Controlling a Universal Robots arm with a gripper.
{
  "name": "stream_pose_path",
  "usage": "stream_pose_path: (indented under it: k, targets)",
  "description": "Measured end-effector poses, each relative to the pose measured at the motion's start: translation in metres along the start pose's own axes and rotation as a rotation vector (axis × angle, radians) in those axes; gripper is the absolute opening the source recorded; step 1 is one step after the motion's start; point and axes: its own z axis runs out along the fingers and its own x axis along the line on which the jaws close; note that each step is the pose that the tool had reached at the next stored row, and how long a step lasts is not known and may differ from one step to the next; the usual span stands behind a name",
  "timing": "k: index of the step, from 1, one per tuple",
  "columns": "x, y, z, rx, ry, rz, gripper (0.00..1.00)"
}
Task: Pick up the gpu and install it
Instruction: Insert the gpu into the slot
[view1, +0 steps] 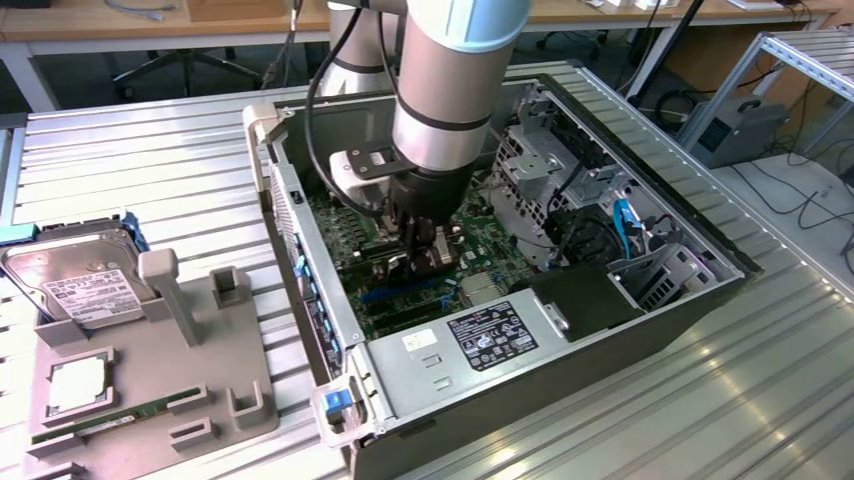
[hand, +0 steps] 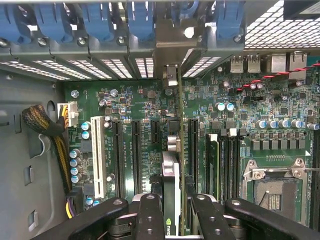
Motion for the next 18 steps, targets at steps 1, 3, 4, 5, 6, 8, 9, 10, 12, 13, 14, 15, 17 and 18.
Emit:
stream_pose_path:
  k: [1,3,4,5,6,8,9,10,12,13,14,15,17,18]
  targets:
    - [-0.0003,0.0,-0.0001,-0.0001,0.0002,0.0,0.27]
    - [-0.001,0.0,0.0,0.0,0.0,0.0,0.27]
    - [-0.0011,0.0,0.0,0.0,0.0,0.0,0.27]
    - [-0.0011,0.0,0.0,0.0,0.0,0.0,0.27]
    - [-0.0012,0.0,0.0,0.0,0.0,0.0,0.27]
    - [-0.0013,0.0004,0.0005,0.0,-0.0002,0.0,0.27]
    - [-0.0012,0.0006,0.0007,-0.0001,-0.0006,0.0,0.27]
    - [-0.0012,0.0007,0.0011,-0.0001,-0.0012,0.0,0.27]
    - [-0.0012,0.0011,0.0018,-0.0001,-0.0022,0.0,0.27]
    - [-0.0012,0.0012,0.0023,0.0,-0.0028,0.0,0.27]
    - [-0.0012,0.0012,0.0028,0.0,-0.0033,0.0,0.27]
    - [-0.0012,0.0013,0.0033,0.0,-0.0037,0.0,0.27]
    - [-0.0011,0.0013,0.0043,-0.0001,-0.0043,0.0,0.27]
    - [-0.0011,0.0013,0.0049,-0.0002,-0.0046,0.0,0.27]
